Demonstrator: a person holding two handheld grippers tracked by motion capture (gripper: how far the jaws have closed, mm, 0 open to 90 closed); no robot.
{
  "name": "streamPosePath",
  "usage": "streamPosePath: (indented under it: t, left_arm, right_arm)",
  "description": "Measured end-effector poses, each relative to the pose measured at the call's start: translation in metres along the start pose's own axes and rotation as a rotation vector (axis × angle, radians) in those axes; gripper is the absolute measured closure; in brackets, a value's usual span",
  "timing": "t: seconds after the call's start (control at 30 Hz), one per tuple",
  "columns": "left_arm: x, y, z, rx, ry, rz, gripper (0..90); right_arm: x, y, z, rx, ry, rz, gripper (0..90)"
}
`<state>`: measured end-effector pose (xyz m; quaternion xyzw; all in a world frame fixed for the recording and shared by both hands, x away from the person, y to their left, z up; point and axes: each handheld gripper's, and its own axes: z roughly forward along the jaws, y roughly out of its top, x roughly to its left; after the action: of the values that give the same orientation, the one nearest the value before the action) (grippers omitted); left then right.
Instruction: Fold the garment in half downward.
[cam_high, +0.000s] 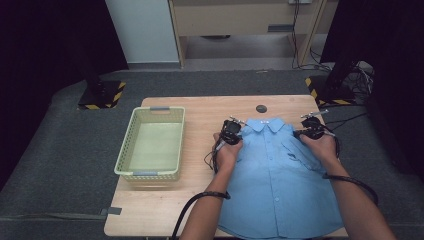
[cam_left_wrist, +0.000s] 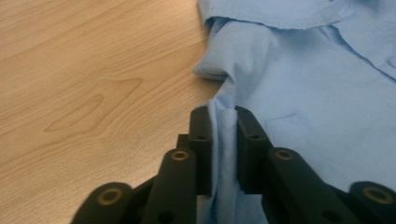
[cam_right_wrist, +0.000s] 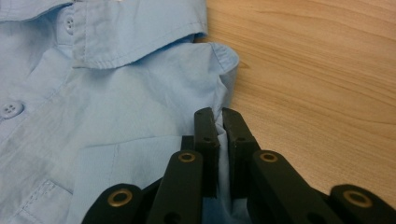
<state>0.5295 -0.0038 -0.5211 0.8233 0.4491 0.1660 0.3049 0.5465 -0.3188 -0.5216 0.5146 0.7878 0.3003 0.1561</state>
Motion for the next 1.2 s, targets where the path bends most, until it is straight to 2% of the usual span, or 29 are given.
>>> streamPosePath:
  t: [0.13, 0.3, 0.6, 0.9, 1.2]
  left_arm:
    - [-0.002, 0.000, 0.000, -0.001, 0.008, 0.011, 85.4]
    - [-0.001, 0.001, -0.004, -0.012, 0.006, -0.004, 87.1]
    - [-0.001, 0.009, -0.024, -0.065, 0.020, -0.003, 87.2]
    - [0.000, 0.024, -0.043, -0.131, 0.050, 0.014, 87.2]
    - [0.007, 0.033, -0.054, -0.169, 0.073, 0.013, 87.3]
  right_arm:
    - [0.002, 0.000, -0.001, 0.003, -0.001, 0.003, 87.5]
    - [0.004, -0.001, -0.004, -0.004, 0.001, -0.003, 87.9]
    - [0.010, 0.003, -0.022, -0.045, 0.004, -0.012, 88.0]
    - [0.016, 0.021, -0.041, -0.101, -0.001, -0.028, 88.0]
    - [0.018, 0.039, -0.054, -0.155, -0.010, -0.026, 88.0]
